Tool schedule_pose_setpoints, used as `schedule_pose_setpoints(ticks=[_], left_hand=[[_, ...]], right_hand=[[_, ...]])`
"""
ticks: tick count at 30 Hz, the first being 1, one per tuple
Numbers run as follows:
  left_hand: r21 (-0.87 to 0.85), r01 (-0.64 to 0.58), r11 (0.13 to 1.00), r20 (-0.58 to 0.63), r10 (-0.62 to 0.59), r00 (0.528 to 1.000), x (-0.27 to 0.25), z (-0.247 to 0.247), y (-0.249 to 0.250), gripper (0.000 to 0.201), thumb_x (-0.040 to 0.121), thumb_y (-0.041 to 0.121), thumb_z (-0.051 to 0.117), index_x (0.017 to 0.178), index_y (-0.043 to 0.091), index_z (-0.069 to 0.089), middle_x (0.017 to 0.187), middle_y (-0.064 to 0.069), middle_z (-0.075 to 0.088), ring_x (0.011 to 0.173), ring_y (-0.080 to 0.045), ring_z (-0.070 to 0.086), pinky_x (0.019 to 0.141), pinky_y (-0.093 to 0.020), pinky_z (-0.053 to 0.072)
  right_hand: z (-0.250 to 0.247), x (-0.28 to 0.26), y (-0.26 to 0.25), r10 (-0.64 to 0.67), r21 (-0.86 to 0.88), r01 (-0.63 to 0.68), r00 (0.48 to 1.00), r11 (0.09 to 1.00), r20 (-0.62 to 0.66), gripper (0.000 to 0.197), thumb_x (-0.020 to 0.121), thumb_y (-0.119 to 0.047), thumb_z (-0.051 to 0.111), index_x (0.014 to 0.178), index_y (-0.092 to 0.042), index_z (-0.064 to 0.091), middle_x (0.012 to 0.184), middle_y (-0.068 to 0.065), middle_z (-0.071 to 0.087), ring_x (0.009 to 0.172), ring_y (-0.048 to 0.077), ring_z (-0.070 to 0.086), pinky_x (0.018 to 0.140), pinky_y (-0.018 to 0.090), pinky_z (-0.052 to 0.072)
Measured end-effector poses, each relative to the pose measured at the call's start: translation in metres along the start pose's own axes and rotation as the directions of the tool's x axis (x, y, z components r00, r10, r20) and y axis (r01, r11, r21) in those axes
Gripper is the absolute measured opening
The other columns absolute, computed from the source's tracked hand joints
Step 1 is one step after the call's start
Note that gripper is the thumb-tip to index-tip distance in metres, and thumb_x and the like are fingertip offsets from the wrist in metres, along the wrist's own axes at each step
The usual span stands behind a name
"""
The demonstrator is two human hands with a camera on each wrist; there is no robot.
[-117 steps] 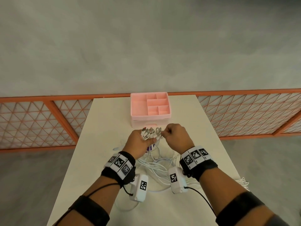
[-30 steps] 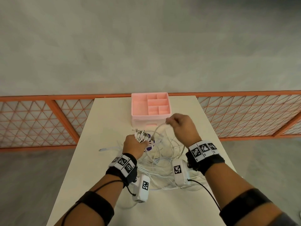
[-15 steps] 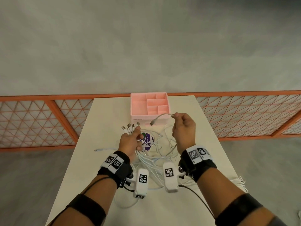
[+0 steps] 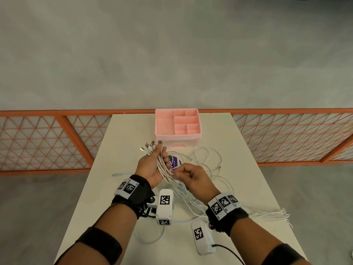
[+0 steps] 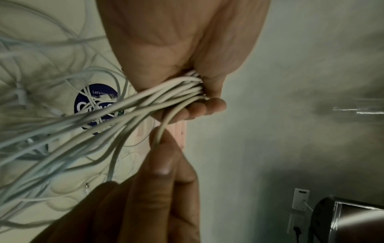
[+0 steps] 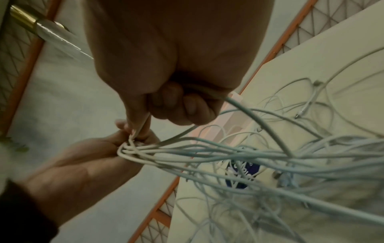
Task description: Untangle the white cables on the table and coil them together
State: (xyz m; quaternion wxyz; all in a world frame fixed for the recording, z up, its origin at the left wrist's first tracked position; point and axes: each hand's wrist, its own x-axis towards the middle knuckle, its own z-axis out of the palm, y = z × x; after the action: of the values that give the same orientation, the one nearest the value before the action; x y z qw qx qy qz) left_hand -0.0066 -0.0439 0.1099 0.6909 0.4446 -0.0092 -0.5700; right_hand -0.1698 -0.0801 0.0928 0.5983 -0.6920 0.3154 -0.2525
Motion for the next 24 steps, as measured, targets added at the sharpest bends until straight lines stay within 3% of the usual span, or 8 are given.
schedule_pose_setpoints(ticks=[6, 9, 11, 13, 16, 19, 22, 24], left_hand=[[-0.148, -0.135, 0.98, -0.022, 0.133, 0.991, 0.006, -0.011, 0.021, 0.027, 0.105, 0.026, 0.047, 0.083, 0.012, 0.056, 0.047, 0.008, 0.036, 0.035, -0.005, 0.029, 0.035, -0.018, 0.029], [-0.144, -0.165, 0.976, -0.011, 0.165, 0.986, 0.007, -0.021, 0.039, 0.029, 0.105, 0.027, 0.045, 0.081, 0.013, 0.054, 0.045, 0.009, 0.035, 0.034, -0.004, 0.028, 0.033, -0.016, 0.025], [-0.14, -0.171, 0.975, 0.0, 0.173, 0.985, 0.008, -0.029, 0.049, 0.03, 0.105, 0.027, 0.044, 0.08, 0.013, 0.053, 0.045, 0.01, 0.035, 0.034, -0.003, 0.028, 0.033, -0.016, 0.023], [-0.143, -0.17, 0.975, -0.004, 0.171, 0.985, 0.008, -0.036, 0.056, 0.03, 0.105, 0.028, 0.044, 0.08, 0.013, 0.052, 0.044, 0.01, 0.035, 0.034, -0.003, 0.027, 0.034, -0.015, 0.022], [-0.153, -0.155, 0.976, -0.021, 0.153, 0.988, 0.007, -0.043, 0.058, 0.029, 0.105, 0.027, 0.044, 0.081, 0.013, 0.052, 0.044, 0.01, 0.035, 0.033, -0.003, 0.028, 0.033, -0.015, 0.021], [-0.164, -0.122, 0.979, -0.04, 0.117, 0.992, 0.009, -0.047, 0.052, 0.028, 0.105, 0.028, 0.045, 0.081, 0.013, 0.052, 0.043, 0.01, 0.035, 0.033, -0.003, 0.028, 0.032, -0.015, 0.021], [-0.17, -0.091, 0.981, -0.04, 0.086, 0.996, 0.009, -0.046, 0.047, 0.027, 0.104, 0.027, 0.046, 0.081, 0.013, 0.052, 0.043, 0.01, 0.035, 0.033, -0.003, 0.027, 0.032, -0.015, 0.02], [-0.156, -0.077, 0.985, -0.013, 0.076, 0.997, 0.007, -0.042, 0.043, 0.028, 0.104, 0.028, 0.046, 0.081, 0.014, 0.052, 0.043, 0.01, 0.035, 0.033, -0.003, 0.028, 0.031, -0.015, 0.021]], right_hand=[[-0.055, -0.002, 0.026, 0.121, -0.31, -0.108, 0.992, 0.945, 0.023, 0.014, 0.095, -0.019, 0.064, 0.098, -0.026, 0.076, 0.079, -0.021, 0.073, 0.069, -0.006, 0.061, 0.071, 0.015, 0.044], [-0.107, 0.001, 0.029, 0.149, -0.479, -0.194, 0.98, 0.856, -0.132, 0.015, 0.093, -0.028, 0.066, 0.093, -0.019, 0.077, 0.083, -0.008, 0.076, 0.08, 0.011, 0.067, 0.079, 0.028, 0.05], [-0.15, 0.001, 0.029, 0.15, -0.508, -0.286, 0.944, 0.812, -0.293, 0.016, 0.095, -0.027, 0.064, 0.09, -0.018, 0.075, 0.077, 0.003, 0.072, 0.075, 0.022, 0.064, 0.076, 0.033, 0.049], [-0.188, -0.006, 0.024, 0.191, -0.44, -0.414, 0.863, 0.796, -0.467, 0.017, 0.095, -0.028, 0.062, 0.09, -0.017, 0.074, 0.068, 0.006, 0.065, 0.068, 0.025, 0.058, 0.071, 0.035, 0.049], [-0.237, -0.021, 0.01, 0.226, -0.302, -0.541, 0.704, 0.785, -0.674, 0.023, 0.094, -0.032, 0.062, 0.091, -0.011, 0.072, 0.08, 0.012, 0.068, 0.072, 0.028, 0.057, 0.071, 0.037, 0.045], [-0.27, -0.033, -0.006, 0.229, -0.165, -0.562, 0.564, 0.81, -0.793, 0.016, 0.095, -0.037, 0.061, 0.101, -0.024, 0.067, 0.089, 0.011, 0.067, 0.07, 0.025, 0.056, 0.07, 0.038, 0.048], [-0.287, -0.046, -0.018, 0.177, -0.069, -0.572, 0.364, 0.817, -0.914, 0.019, 0.093, -0.038, 0.061, 0.108, -0.029, 0.069, 0.098, 0.007, 0.069, 0.083, 0.033, 0.067, 0.08, 0.044, 0.056], [-0.304, -0.055, -0.002, 0.159, -0.089, -0.643, 0.317, 0.761, -0.935, 0.028, 0.091, -0.046, 0.058, 0.108, -0.028, 0.069, 0.096, 0.009, 0.071, 0.08, 0.035, 0.069, 0.077, 0.046, 0.058]])
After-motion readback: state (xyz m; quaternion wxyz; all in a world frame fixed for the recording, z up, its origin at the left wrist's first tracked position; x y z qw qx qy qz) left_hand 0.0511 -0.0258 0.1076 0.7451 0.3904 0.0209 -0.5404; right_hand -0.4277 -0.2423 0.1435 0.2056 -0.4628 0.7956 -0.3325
